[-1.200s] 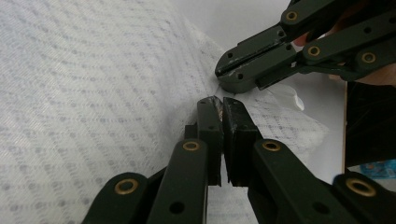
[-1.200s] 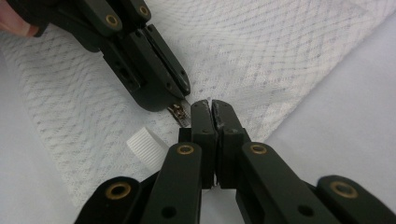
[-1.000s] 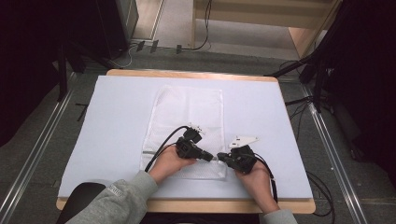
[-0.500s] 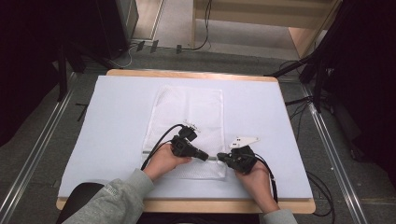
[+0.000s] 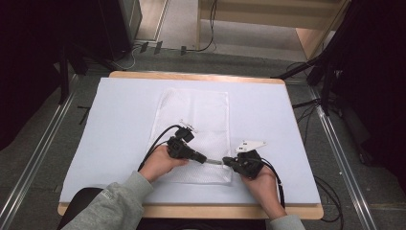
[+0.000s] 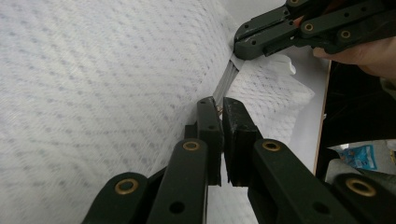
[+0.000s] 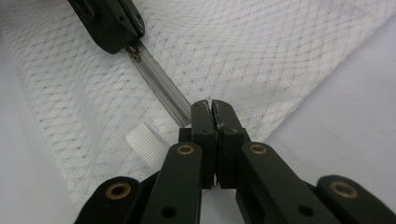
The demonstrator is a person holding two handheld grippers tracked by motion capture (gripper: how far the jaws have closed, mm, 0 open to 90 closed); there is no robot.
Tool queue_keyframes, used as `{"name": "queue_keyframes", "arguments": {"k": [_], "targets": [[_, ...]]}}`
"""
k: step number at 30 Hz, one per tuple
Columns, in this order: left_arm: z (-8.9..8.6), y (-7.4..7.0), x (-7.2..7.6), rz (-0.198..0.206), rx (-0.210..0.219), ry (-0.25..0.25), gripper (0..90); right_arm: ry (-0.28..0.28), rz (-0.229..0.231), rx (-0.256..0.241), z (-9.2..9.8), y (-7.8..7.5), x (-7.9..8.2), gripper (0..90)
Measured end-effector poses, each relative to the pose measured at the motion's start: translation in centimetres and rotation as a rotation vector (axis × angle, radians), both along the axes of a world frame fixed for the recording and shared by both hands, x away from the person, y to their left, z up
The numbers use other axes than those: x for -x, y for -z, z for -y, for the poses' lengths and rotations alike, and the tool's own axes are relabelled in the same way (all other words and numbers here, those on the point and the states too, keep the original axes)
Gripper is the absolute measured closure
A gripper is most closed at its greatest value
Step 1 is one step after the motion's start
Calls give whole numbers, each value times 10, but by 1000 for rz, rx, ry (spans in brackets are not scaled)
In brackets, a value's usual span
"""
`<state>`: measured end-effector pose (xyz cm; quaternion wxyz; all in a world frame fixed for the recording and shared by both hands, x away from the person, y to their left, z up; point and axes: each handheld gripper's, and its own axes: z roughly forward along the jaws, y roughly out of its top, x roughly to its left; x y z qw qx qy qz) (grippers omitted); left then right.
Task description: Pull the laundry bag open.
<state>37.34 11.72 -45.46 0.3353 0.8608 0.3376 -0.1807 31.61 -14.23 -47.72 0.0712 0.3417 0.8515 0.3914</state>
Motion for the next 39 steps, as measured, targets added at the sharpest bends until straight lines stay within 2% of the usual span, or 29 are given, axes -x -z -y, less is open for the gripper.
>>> {"name": "queue_keyframes", "arguments": {"k": [4, 7, 13, 19, 23, 33, 39], "targets": [[-6, -4, 0, -18, 13, -4, 880, 0, -4, -7, 0, 0, 0, 900], [-10, -9, 1, -3, 8, 0, 880, -7, -2, -13, 1, 1, -1, 900], [-19, -10, 0, -15, 6, -9, 880, -4, -7, -19, 2, 1, -1, 899], [-27, -17, 3, 9, -9, -11, 880, -9, -2, -18, 2, 1, -1, 898], [-33, -18, 1, 3, -7, -20, 880, -8, -2, -19, 2, 2, -1, 897], [-35, -14, 0, -16, -6, -7, 881, -9, -3, -24, 3, 2, -1, 897], [-42, -13, -1, -25, -6, -23, 881, -10, -2, -22, 3, 2, -1, 897]]}}
